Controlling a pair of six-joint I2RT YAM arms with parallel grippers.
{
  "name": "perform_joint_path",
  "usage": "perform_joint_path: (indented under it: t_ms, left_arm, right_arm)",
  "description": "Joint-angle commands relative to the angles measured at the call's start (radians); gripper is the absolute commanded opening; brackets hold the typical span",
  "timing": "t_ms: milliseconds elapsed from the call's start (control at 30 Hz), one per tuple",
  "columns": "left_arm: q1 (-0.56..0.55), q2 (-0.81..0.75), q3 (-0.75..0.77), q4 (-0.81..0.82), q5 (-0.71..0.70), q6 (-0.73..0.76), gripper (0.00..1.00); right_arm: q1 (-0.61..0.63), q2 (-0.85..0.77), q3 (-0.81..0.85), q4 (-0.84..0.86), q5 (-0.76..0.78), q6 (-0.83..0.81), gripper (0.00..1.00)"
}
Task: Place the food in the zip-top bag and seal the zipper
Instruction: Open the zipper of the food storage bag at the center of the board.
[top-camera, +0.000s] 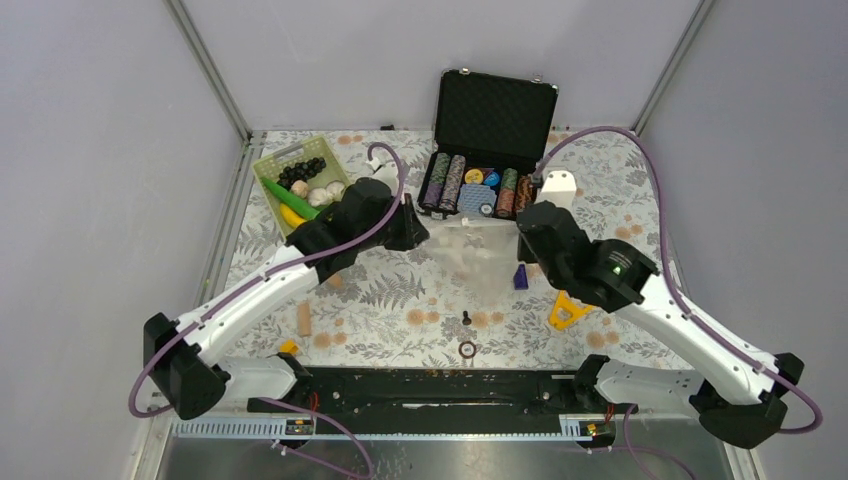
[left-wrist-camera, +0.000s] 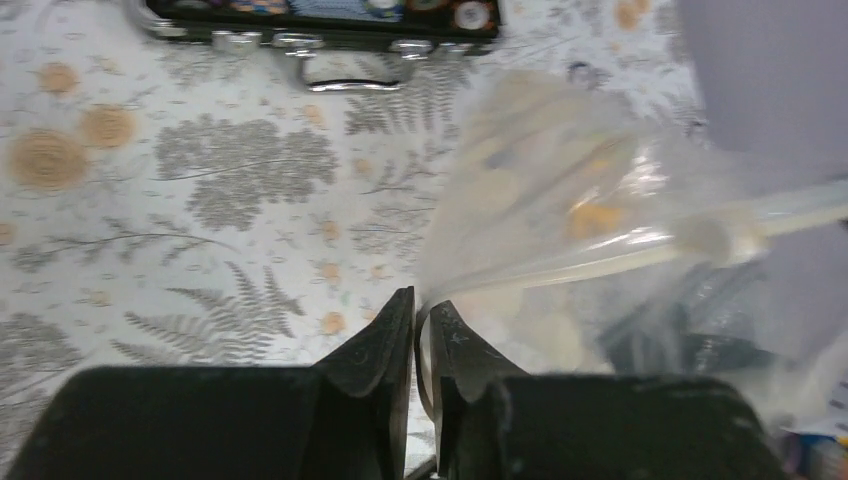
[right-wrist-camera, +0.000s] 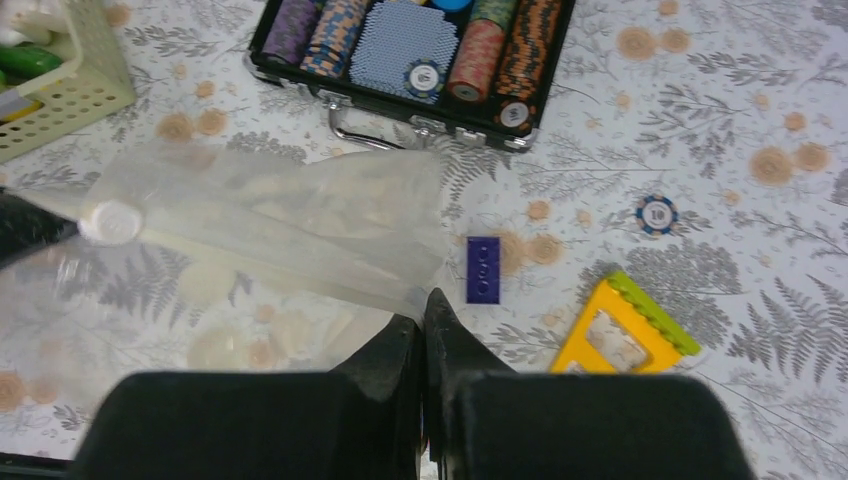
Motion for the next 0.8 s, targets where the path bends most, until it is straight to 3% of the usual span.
perform_joint_path:
  t_ms: [0, 200, 333, 467, 600, 767]
  left_arm:
    - [0.089, 0.088, 0.009, -0.133, -0.135, 0.125, 0.14]
    - [0.093, 0.216, 0.073, -0.085, -0.037, 0.158, 0.40]
    - [0.092, 0.235, 0.087, -0.033, 0.127, 0.156, 0.73]
    - [0.089, 0.184, 0.078, 0.001, 0.249, 0.159, 0.97]
    - [0.084, 0.082, 0.065, 0.001, 0.270, 0.172, 0.99]
    - [0.087, -0.038, 0.061, -0.023, 0.192, 0.164, 0.99]
  right_arm:
    - [-0.047, -0.069, -0.003, -0.131, 0.064, -0.041, 0.00]
    - [-0.047, -0.044, -0.025, -0.077, -0.035, -0.049, 0.00]
    - [-0.046, 0.023, -0.009, -0.078, -0.044, 0.005, 0.00]
    - [-0.046, 0.086, -0.003, -0.054, -0.071, 0.061, 0.00]
    - [-0.046, 0.144, 0.018, -0.042, -0.091, 0.070, 0.00]
    - [-0.047, 0.187, 0.036, -0.021, -0.091, 0.065, 0.00]
